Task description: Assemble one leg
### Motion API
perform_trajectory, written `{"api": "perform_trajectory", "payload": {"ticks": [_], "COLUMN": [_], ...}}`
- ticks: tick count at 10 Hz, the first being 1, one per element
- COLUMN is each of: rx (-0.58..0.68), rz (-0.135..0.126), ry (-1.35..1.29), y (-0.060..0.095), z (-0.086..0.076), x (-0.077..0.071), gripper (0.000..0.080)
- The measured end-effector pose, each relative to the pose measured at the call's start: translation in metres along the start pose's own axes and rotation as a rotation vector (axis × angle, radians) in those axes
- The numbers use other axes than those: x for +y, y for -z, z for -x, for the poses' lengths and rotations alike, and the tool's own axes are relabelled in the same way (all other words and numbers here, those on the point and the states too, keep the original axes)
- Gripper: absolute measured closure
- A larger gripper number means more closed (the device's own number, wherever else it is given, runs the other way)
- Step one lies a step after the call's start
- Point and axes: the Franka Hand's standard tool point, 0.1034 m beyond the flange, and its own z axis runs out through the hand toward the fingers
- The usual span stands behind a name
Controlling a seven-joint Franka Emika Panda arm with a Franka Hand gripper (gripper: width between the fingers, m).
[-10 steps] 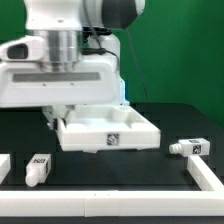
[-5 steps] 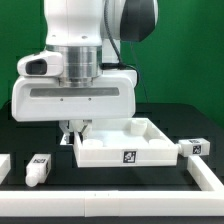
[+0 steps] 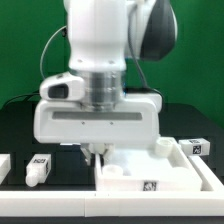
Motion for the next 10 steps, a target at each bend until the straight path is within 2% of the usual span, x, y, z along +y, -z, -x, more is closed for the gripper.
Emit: {"api": "perform_trajectory", "payload": {"ticks": [2, 7, 10], "rx": [-0.013, -0.013, -0.027], "rz": [0.003, 0.003, 0.009], "ry": [-0.019, -0.015, -0.026], "y": [-0.011, -0.011, -0.017], "z": [0.001, 0.001, 0.000], "x": [-0.012, -0.011, -0.013], "gripper": [0.0748, 0.0748, 0.0747]}}
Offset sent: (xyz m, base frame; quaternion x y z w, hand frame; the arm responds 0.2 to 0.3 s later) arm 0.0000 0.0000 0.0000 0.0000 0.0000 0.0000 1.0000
